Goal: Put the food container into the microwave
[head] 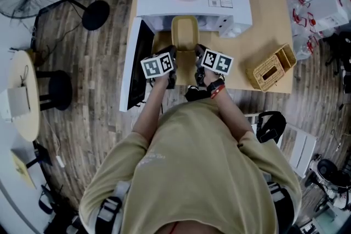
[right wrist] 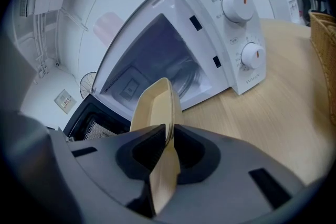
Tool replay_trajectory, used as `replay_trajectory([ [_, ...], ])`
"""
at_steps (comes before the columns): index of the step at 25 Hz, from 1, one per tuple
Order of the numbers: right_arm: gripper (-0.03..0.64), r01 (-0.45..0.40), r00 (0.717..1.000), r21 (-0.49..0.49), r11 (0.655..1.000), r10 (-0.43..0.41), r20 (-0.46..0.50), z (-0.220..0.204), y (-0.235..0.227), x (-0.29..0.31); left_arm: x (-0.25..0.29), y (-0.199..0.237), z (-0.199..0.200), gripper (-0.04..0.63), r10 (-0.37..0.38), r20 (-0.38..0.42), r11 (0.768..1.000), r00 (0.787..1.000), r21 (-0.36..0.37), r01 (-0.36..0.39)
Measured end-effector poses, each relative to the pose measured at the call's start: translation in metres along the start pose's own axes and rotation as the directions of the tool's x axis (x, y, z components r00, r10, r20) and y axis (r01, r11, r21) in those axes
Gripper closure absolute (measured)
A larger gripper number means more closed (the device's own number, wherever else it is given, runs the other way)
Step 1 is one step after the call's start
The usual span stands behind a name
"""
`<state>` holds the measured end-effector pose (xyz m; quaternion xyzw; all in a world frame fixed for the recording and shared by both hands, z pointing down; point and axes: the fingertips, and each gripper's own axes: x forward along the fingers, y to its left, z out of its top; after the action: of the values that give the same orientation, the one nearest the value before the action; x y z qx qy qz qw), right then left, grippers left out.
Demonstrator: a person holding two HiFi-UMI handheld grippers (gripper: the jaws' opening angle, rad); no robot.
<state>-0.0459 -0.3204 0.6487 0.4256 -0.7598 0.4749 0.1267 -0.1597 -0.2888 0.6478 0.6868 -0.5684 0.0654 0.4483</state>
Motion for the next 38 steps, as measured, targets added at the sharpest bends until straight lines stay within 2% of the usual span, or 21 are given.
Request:
replay_trajectory([
  [16, 0.555, -0.017, 1.0, 0.016, 1.0, 0.017, 0.019, 0.041, 0.0, 0.029, 0.035, 0.004, 0.046, 0.549, 0.009, 0.04, 1.0, 0.999, -0.026, -0.008],
  [28, 0.554, -0.027, 0.999, -0.028, 0.999, 0.028, 0.027, 0.067, -0.001, 0.053, 0.056, 0.011, 0.071, 0.551, 0.019, 0.08, 0.999, 0.997, -0.047, -0.016],
  [33, 0.554, -0.017, 0.999, -0.101, 0.995, 0.021, 0.039, 0.08, -0.001, 0.061, 0.063, 0.009, 0.081, 0.549, 0.033, 0.102, 0.999, 0.994, -0.012, -0.032],
  [38, 0.549, -0.036, 0.997, -0.177, 0.984, 0.048, 0.06, 0.092, 0.006, 0.071, 0.067, 0.012, 0.094, 0.549, 0.041, 0.162, 0.999, 0.986, -0.009, -0.04],
])
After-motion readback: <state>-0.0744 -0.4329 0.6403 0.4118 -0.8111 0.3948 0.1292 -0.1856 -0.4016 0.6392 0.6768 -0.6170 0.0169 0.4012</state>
